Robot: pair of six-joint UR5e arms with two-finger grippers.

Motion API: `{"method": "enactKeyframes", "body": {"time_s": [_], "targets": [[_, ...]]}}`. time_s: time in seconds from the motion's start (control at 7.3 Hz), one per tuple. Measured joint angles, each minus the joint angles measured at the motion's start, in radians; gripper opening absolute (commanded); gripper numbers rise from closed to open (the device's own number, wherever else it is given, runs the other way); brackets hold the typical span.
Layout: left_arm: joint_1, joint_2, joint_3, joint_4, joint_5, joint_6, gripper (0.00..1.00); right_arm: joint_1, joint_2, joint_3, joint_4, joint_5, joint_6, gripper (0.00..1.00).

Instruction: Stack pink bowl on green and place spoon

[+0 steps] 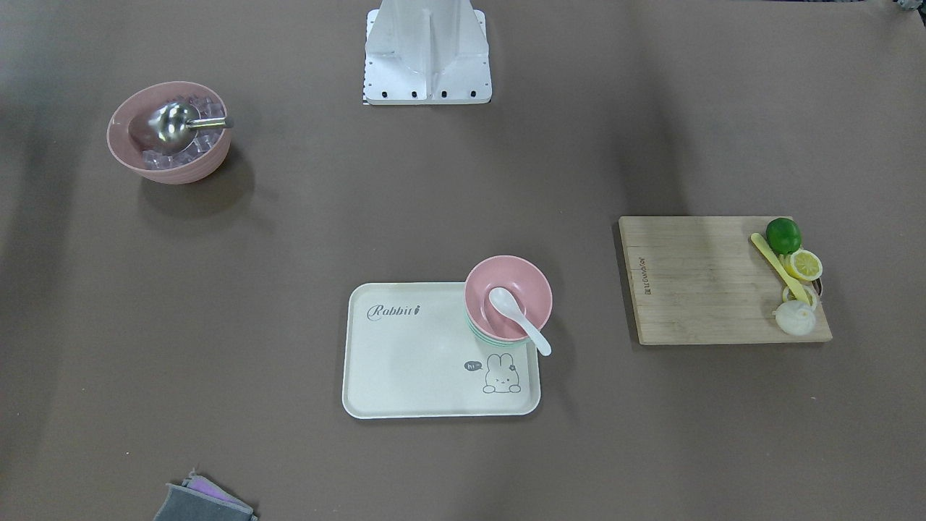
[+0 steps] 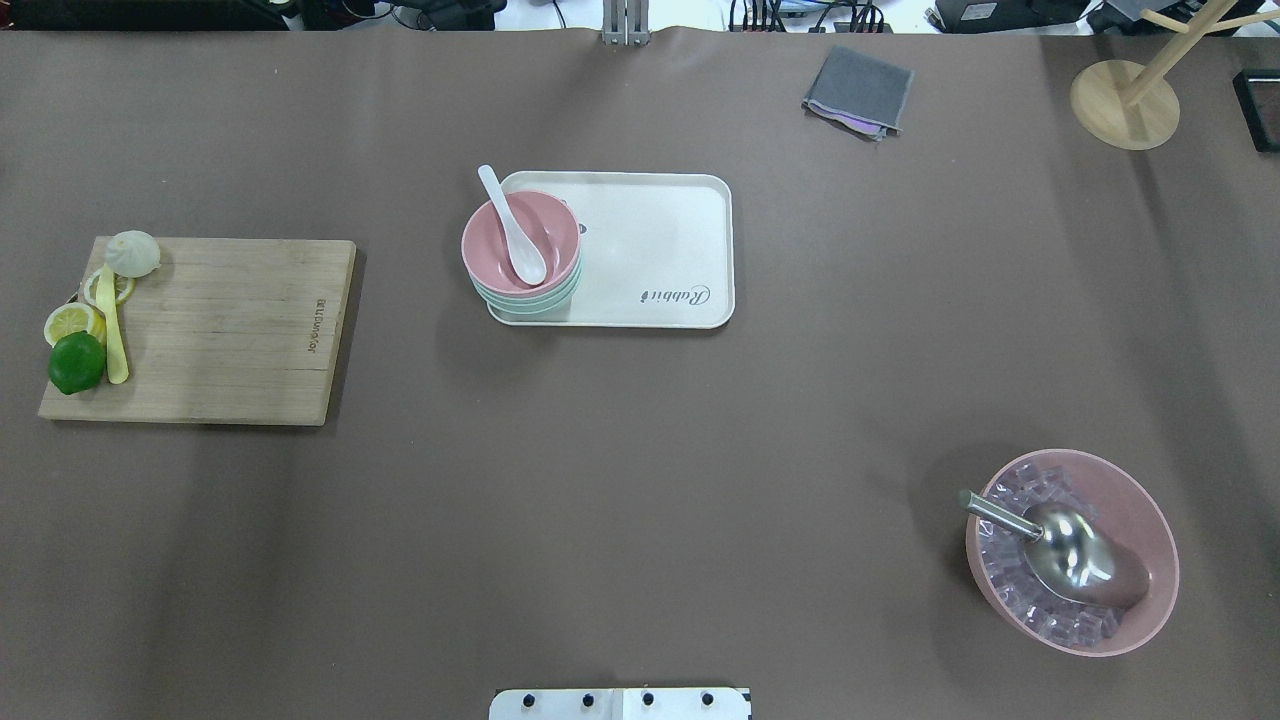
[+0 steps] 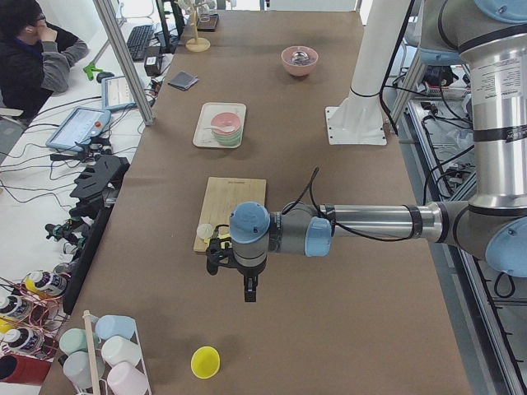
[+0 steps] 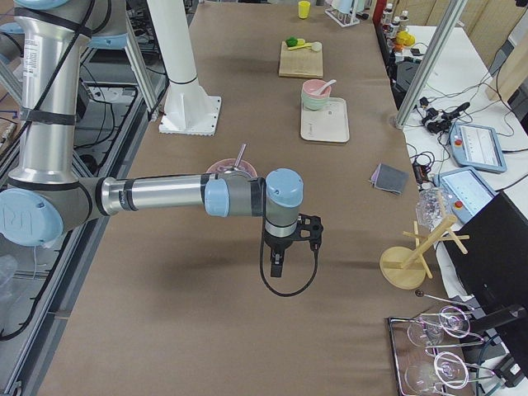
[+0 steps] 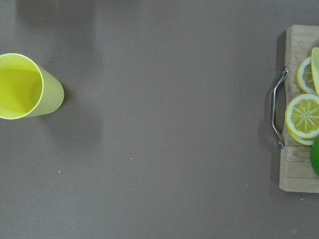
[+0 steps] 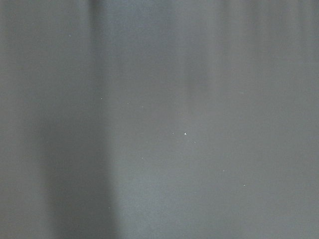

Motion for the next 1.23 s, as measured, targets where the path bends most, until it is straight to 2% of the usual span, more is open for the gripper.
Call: {"method": "enactKeyframes", "body": {"time_s": [0.41, 1.23], "targets": [[-0.002, 0.039, -0.074, 0.005, -0.002, 0.000, 0.98, -0.004, 0.001, -0.002, 0.001, 0.003, -0.001, 1.00], [-0.004, 0.061, -0.094, 0.003, 0.006, -0.001, 0.98, -0.007, 0.002, -0.002, 0.001, 0.008, -0.001, 1.00]]}}
